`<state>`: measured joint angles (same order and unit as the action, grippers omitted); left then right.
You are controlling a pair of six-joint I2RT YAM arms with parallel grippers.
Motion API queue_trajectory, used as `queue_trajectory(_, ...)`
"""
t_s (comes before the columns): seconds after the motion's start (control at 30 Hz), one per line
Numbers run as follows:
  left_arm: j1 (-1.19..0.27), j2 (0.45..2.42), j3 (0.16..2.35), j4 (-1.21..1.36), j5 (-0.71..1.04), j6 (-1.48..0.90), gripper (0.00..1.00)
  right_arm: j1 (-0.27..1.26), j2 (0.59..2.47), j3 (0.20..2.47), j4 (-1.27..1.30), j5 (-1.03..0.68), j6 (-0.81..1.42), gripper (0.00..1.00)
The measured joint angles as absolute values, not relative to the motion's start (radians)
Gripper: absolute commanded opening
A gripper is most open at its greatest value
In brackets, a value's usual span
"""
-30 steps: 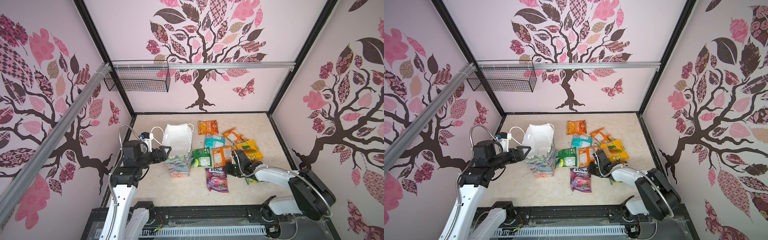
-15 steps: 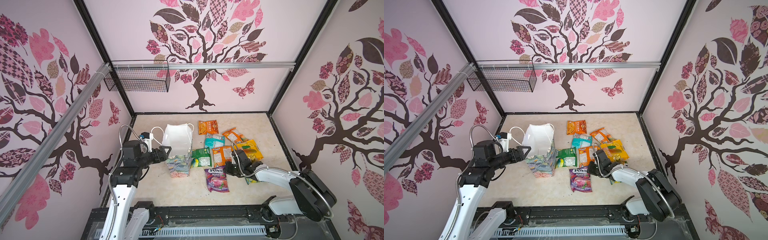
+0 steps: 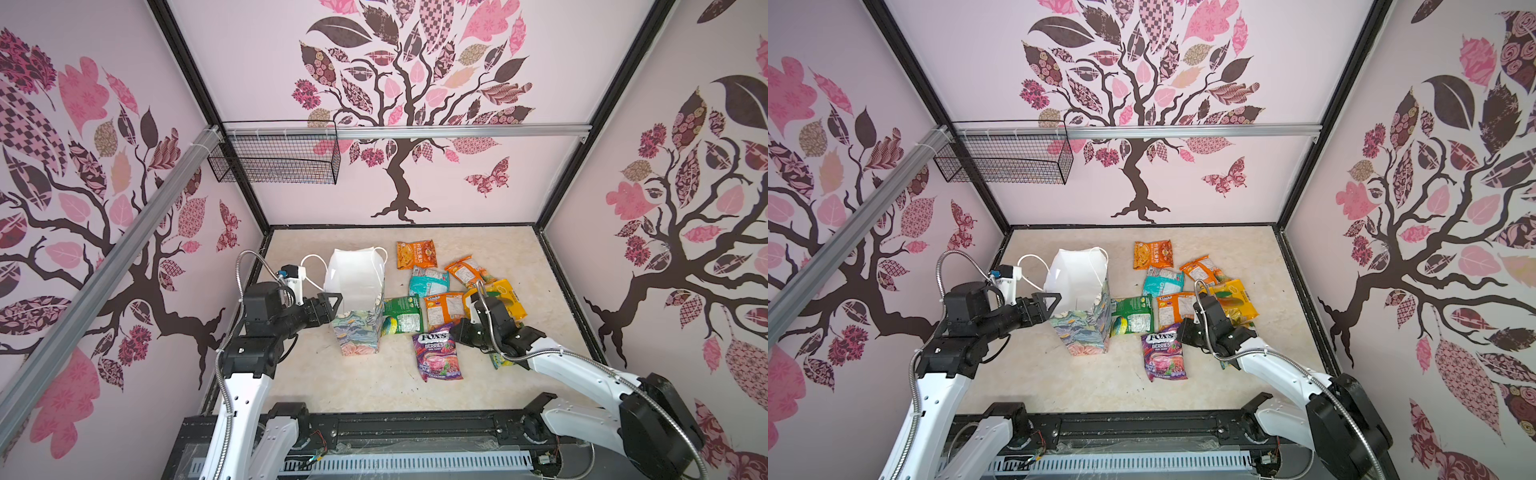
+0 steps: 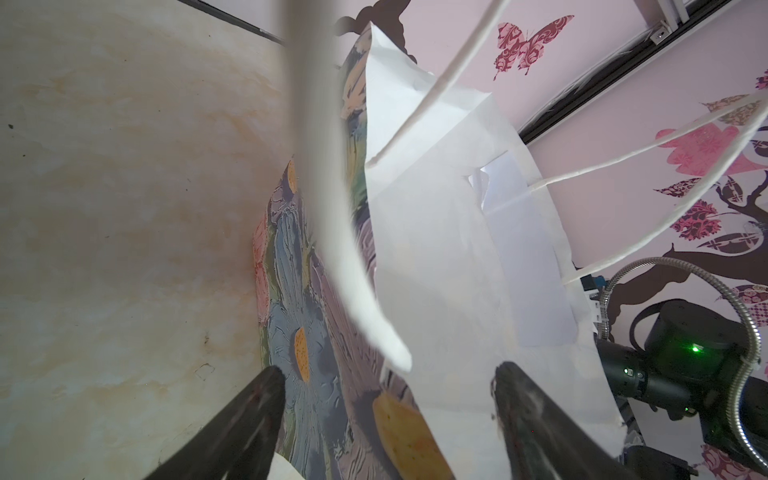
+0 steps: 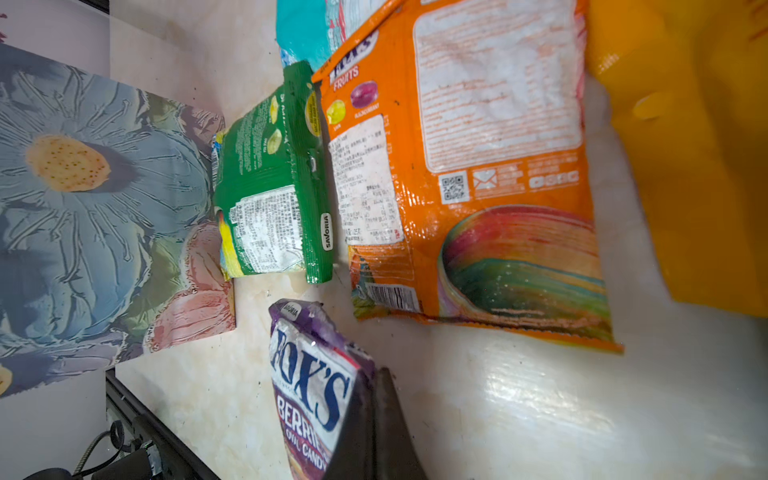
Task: Place the snacks into the paper bag
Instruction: 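Lower the right gripper onto the purple Fox's Berries packet and close it, then lift the purple Fox's packet with the right gripper, raising it high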
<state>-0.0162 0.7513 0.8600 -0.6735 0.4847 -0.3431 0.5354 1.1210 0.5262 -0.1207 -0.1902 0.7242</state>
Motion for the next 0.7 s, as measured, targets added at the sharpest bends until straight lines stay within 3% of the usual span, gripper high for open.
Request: queue_trajectory(0.7,-0.020,0.744,0.860,-0.673,0.479,-0.343,0.83,0.534,1.037,0.748,-0.253,-0.147,0.631,0.00)
